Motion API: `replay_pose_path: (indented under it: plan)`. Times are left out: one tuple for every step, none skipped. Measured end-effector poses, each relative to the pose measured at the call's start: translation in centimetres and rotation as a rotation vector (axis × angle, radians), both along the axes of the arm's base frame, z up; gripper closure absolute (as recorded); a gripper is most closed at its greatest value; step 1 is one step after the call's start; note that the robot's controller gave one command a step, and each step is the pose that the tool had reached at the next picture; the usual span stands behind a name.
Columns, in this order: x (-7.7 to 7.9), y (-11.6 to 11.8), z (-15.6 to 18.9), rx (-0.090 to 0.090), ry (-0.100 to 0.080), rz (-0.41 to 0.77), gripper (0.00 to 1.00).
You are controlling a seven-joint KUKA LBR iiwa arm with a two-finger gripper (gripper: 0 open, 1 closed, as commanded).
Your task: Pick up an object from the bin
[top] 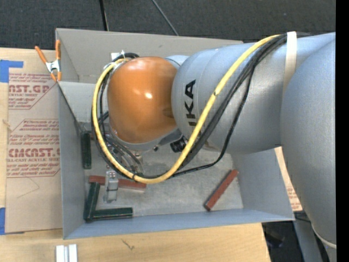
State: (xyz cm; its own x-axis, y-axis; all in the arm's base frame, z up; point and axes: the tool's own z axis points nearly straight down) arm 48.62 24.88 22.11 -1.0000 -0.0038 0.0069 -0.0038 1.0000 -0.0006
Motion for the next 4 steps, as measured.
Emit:
replay_pose_path:
  plan:
    - [0.2,-0.2,0.4,0.002,-0.007,-0.004,0.0]
    - [1.5,-0.9,-5.2,0.004,-0.013,-0.058,0.0]
    - [1.3,-0.8,-12.6,0.002,-0.01,-0.272,0.0]
    - [8.2,-3.9,-14.7,0.003,-0.011,0.153,1.0]
